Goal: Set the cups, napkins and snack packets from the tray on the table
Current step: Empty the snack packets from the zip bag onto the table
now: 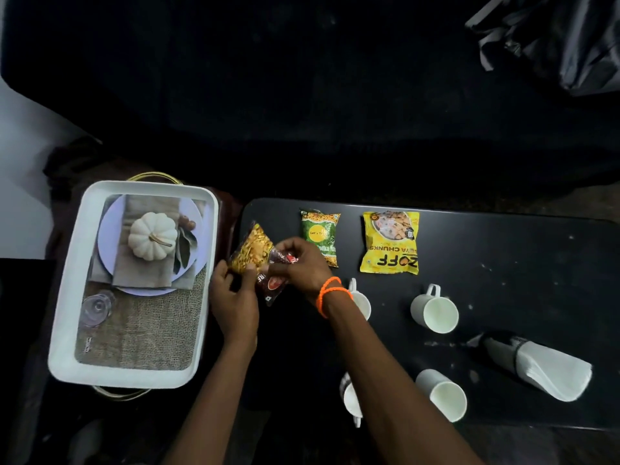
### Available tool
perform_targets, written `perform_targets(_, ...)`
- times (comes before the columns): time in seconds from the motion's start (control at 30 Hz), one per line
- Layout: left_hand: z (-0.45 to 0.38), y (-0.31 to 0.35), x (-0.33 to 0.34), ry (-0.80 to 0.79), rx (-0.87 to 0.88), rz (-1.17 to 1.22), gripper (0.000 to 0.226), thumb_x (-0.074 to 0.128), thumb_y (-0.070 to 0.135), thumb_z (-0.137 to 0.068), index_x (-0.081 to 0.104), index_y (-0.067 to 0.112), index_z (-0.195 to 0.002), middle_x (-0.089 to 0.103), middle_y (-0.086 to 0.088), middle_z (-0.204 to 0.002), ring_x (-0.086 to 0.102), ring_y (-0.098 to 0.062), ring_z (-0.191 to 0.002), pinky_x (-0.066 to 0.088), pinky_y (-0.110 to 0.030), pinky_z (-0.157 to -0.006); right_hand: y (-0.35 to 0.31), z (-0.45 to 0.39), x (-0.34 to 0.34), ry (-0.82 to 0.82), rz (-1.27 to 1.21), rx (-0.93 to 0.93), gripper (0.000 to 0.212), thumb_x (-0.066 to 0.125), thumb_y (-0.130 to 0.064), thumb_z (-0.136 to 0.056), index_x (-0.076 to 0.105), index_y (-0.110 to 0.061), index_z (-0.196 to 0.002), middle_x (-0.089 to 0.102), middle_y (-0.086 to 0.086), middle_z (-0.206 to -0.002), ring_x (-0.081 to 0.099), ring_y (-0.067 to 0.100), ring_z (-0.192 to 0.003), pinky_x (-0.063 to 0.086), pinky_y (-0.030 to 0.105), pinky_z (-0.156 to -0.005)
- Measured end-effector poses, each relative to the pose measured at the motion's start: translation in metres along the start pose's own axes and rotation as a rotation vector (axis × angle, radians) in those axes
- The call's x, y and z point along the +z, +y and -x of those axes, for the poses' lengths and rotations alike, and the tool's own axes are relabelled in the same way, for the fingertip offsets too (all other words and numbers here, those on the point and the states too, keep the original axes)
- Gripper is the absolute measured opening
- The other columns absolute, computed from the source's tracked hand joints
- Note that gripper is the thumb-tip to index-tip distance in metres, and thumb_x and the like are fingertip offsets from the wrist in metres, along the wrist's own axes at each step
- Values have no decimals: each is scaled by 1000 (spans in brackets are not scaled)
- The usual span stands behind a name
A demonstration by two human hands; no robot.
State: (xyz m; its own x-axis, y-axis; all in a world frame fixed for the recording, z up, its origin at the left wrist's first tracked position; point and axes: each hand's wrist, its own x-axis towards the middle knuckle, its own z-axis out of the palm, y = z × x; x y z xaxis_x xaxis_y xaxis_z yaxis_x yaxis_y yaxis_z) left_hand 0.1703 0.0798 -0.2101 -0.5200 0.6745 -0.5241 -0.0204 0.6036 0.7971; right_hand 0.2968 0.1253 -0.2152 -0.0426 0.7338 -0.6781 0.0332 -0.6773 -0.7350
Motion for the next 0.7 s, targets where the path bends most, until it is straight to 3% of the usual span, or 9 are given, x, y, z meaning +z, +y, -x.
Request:
perform_targets(0.07,0,15,10,-88,-68,133,70,72,19,-95,38,15,-156,50,-10,-155,58,-18,-130,49,-45,-110,-8,7,-19,-28,-80,-7,37,90,0,-71,67,-4,-100,72,16,-94,71,26,-84,62,47,-83)
perform_targets(0.17,5,34,29,-238,-17,135,74,76,9,-90,40,18,-154,58,-4,-142,65,-6,-117,57,-32,-94,-20,13,-60,-44,-87,-17,33,90,-9,-75,64,-9,-96,71,15,-88,73,26,-81,61,44,-77)
perform_targets(0.27,13,51,59,-416,-3,100,83,78,1,-86,37,21,-155,61,7,-131,68,0,-111,60,-23,-85,-30,17,-106,21,-84,-87,33,88,-4,-76,61,-8,-94,73,24,-94,76,37,-85,63,48,-77)
perform_targets(0.37,29,61,114,-588,-20,38,92,81,5,-85,29,20,-159,65,4,-133,69,-12,-118,59,-34,-97,-29,25,-162,148,-144,-155,30,84,7,-75,61,-7,-88,72,16,-83,74,37,-72,63,46,-69)
perform_targets(0.47,51,65,180,-730,48,-155,93,78,13,-89,22,21,-163,61,-8,-144,63,-15,-120,54,-35,-100,-19,35,-220,323,-275,-118,33,79,13,-76,59,-6,-95,71,18,-86,71,37,-80,60,51,-78)
perform_targets(0.53,71,63,221,-805,131,-261,88,76,17,-91,25,25,-162,57,-10,-149,61,-18,-122,53,-36,-101,-7,43,-257,399,-396,-110,35,75,16,-79,56,-4,-101,68,21,-89,71,34,-76,62,51,-78)
perform_targets(0.6,92,58,255,-853,209,-348,83,77,23,-90,32,28,-160,57,-11,-147,60,-23,-126,53,-42,-104,4,51,-290,498,-412,-97,33,75,13,-81,56,-8,-98,70,17,-87,74,28,-70,64,42,-67)
perform_targets(0.7,109,47,285,-879,358,-487,73,77,26,-89,44,28,-154,62,-8,-142,60,-25,-127,51,-37,-104,22,54,-322,618,-289,-15,36,80,4,-81,57,-7,-106,73,21,-97,73,33,-88,62,31,-63)
